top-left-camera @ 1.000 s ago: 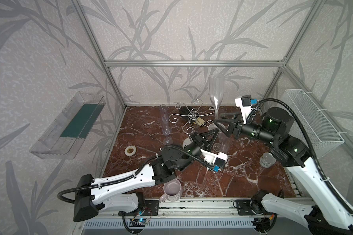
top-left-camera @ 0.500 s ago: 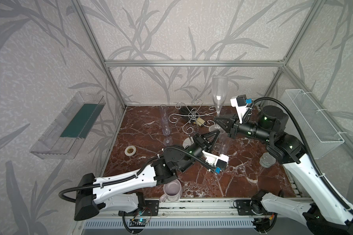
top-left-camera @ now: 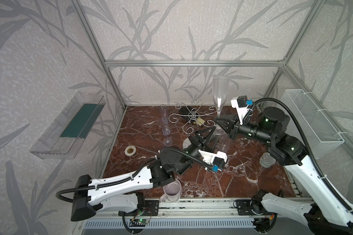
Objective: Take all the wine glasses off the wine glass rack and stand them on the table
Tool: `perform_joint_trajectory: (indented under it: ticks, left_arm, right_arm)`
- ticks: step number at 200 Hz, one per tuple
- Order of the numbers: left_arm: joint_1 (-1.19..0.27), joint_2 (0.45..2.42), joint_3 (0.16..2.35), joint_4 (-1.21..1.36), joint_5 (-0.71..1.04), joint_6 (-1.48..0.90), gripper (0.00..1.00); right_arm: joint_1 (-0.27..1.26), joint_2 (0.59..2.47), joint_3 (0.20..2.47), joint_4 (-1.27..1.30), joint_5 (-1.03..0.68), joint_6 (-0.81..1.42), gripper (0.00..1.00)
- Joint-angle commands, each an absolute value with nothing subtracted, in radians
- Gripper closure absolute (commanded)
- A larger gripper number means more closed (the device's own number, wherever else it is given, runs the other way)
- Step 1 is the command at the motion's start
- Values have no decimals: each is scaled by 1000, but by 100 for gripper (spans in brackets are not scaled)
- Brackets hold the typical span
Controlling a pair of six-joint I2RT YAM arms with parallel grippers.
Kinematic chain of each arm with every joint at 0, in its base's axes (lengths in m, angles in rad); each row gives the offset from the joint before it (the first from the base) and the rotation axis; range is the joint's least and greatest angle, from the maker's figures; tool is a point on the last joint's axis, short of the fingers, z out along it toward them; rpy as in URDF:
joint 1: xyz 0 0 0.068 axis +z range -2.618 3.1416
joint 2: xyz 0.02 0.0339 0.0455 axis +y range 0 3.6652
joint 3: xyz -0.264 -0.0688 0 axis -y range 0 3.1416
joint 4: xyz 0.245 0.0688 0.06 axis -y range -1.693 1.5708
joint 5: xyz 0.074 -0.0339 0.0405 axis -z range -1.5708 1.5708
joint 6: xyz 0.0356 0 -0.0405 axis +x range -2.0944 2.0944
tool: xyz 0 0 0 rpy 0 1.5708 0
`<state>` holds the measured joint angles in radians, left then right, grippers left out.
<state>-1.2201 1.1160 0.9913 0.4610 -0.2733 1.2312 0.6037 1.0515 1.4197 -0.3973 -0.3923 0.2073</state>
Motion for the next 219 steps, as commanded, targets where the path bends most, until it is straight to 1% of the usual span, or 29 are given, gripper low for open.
perform_joint_trajectory:
  ticks: [1, 29, 47, 66, 73, 95, 117, 156, 219]
  left_arm:
    - [-1217, 1019, 1098, 288, -279, 839, 39]
    - [-1183, 985, 1233, 71, -193, 520, 34]
    - [-1111, 986, 1308, -34, -48, 301, 32]
    - [-999, 975, 1309, -4, 148, 79, 31]
    - [-965, 974, 1303, 27, 205, 10, 30]
    - [-888, 1004, 1328, 55, 376, -149, 28]
    - [-860, 1049, 1352, 57, 474, -233, 28]
    - [-851, 1087, 1353, 83, 529, -305, 28]
    - [-851, 1104, 1317, 169, 543, -383, 28]
  right_arm:
    - [608, 995, 1407, -385, -310, 144, 100]
    - [608, 939, 1341, -346, -303, 89, 100]
    - [608, 907, 1280, -307, -343, 71, 100]
    - [608, 891, 1240, -294, -408, 59, 100]
    - [610, 890, 1231, -296, -430, 57, 100]
    - [624, 885, 1204, -286, -467, 60, 100]
    - [659, 881, 1186, -274, -470, 48, 100]
    - [727, 893, 1176, -271, -457, 28, 100]
    - [805, 912, 1148, -250, -426, 18, 100]
